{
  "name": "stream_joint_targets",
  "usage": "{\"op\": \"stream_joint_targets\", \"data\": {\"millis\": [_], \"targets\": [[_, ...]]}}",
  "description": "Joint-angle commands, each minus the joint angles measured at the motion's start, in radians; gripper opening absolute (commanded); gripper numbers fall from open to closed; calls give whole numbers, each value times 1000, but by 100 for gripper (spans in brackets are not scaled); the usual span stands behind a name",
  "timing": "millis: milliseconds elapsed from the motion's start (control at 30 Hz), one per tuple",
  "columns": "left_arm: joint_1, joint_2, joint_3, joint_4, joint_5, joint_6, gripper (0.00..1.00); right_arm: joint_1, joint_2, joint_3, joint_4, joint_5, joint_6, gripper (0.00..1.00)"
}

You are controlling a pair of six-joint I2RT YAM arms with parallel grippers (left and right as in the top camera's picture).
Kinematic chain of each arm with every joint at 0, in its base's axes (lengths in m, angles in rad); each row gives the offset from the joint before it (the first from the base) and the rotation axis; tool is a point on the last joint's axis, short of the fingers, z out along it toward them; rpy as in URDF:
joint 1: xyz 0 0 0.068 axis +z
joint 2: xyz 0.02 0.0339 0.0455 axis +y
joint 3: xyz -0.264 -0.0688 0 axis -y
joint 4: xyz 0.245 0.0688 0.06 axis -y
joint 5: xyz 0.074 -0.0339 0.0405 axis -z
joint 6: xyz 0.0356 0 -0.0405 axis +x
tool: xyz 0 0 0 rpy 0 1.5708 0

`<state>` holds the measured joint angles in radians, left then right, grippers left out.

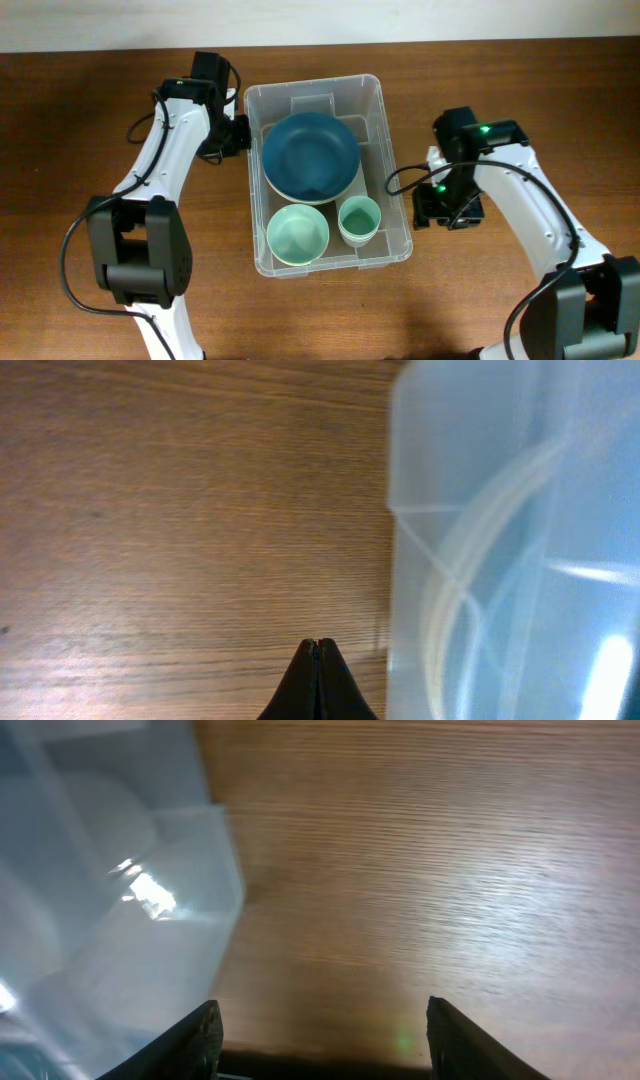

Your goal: Pack container

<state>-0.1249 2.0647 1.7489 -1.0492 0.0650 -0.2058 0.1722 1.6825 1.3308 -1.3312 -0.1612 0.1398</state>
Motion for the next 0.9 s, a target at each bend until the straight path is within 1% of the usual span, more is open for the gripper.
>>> {"op": "stream_joint_targets", "data": {"millis": [0, 167, 300, 367, 467, 767, 867], "targets": [[-12, 4, 0, 13, 45, 40, 1, 38, 9, -8, 5, -16, -13, 61], [-14, 4, 0, 14, 45, 45, 1, 36, 9, -8, 8, -16, -13, 61], [-15, 4, 0, 21, 56, 91, 1, 36, 9, -8, 7, -20, -13, 61], [-15, 4, 0, 21, 56, 92, 1, 36, 9, -8, 7, -37, -18, 61], [-15, 4, 0, 26, 68, 119, 1, 36, 9, -8, 8, -89, -58, 61], [-15, 4, 0, 28, 78, 167, 1, 36, 9, -8, 19, -90, -58, 61], [-15, 4, 0, 28, 77, 166, 3, 36, 9, -8, 23, -89, -58, 62]]}}
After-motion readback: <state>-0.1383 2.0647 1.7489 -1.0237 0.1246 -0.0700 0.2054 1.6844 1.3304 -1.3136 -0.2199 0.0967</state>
